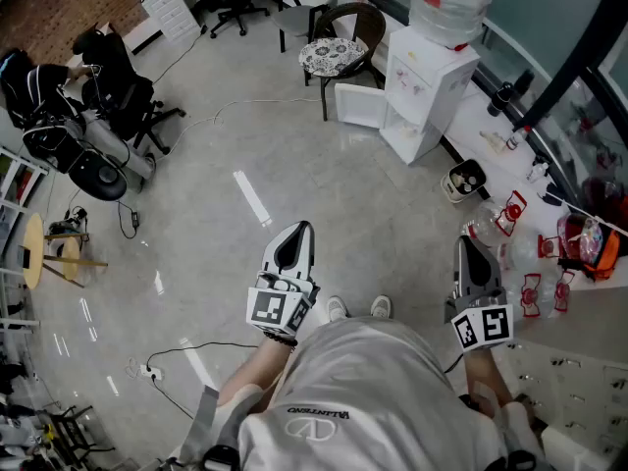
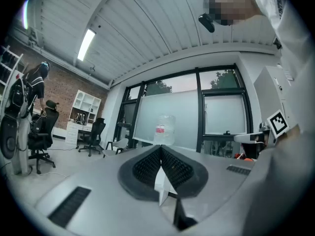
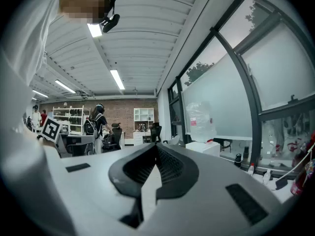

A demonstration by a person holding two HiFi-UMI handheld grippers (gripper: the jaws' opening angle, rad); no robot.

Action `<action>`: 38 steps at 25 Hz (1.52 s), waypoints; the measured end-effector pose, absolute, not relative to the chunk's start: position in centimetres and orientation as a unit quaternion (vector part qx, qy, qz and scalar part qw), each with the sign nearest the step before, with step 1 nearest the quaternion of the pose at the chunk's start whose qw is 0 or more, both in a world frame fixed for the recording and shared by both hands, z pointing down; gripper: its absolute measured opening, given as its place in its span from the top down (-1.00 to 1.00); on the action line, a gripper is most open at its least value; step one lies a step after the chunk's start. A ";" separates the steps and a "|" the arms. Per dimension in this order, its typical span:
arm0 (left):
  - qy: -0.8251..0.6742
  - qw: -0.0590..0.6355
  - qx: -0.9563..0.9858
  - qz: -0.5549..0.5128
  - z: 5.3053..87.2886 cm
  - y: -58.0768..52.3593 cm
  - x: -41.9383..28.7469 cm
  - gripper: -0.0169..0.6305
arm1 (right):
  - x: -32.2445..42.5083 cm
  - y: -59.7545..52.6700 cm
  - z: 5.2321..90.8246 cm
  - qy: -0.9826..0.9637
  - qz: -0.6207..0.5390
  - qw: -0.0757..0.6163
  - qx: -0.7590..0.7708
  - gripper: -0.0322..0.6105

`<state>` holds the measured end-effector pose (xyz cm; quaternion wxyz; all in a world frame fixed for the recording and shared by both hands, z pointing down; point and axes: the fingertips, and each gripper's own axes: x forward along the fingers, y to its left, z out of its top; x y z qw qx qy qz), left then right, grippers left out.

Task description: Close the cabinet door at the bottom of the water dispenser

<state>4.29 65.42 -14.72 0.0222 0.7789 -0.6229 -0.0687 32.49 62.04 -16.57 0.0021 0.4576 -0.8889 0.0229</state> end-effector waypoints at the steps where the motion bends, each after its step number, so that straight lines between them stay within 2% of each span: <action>1: -0.622 0.019 0.780 -0.068 -14.8 65.5 4.3 0.92 | 32.4 62.1 -16.6 -0.889 0.022 0.002 0.457 0.85; 12: -0.616 0.014 0.785 -0.055 -15.2 66.0 3.8 0.92 | 31.0 62.3 -17.3 -0.888 0.021 -0.018 0.460 0.85; 31: -0.620 0.033 0.782 -0.046 -11.8 68.3 -4.3 0.92 | 22.0 63.7 -16.1 -0.897 0.022 -0.001 0.441 0.85; 38: -0.627 0.033 0.777 -0.051 -11.5 66.5 -5.4 0.92 | 20.5 60.8 -16.7 -0.901 0.006 -0.001 0.434 0.85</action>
